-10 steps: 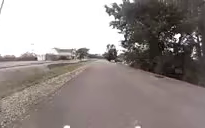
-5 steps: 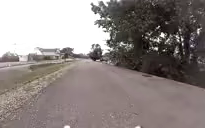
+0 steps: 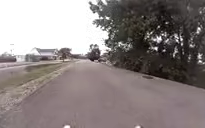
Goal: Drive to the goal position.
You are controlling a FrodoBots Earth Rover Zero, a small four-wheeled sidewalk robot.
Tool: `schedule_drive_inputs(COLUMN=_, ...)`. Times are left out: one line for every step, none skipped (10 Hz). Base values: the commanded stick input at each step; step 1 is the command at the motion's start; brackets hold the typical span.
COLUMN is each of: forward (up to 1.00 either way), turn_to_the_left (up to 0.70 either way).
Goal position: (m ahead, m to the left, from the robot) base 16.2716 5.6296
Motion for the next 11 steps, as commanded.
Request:
schedule_drive_inputs(forward=0.70, turn_to_the_left=0.00)
schedule_drive_inputs(forward=0.70, turn_to_the_left=0.05)
schedule_drive_inputs(forward=0.70, turn_to_the_left=0.29)
schedule_drive_inputs(forward=0.70, turn_to_the_left=0.35)
schedule_drive_inputs(forward=0.70, turn_to_the_left=0.35)
schedule_drive_inputs(forward=0.70, turn_to_the_left=0.35)
schedule_drive_inputs(forward=0.70, turn_to_the_left=0.35)
schedule_drive_inputs(forward=0.70, turn_to_the_left=0.17)
schedule_drive_inputs(forward=0.70, turn_to_the_left=0.00)
schedule_drive_inputs(forward=0.70, turn_to_the_left=0.00)
schedule_drive_inputs(forward=0.70, turn_to_the_left=0.00)
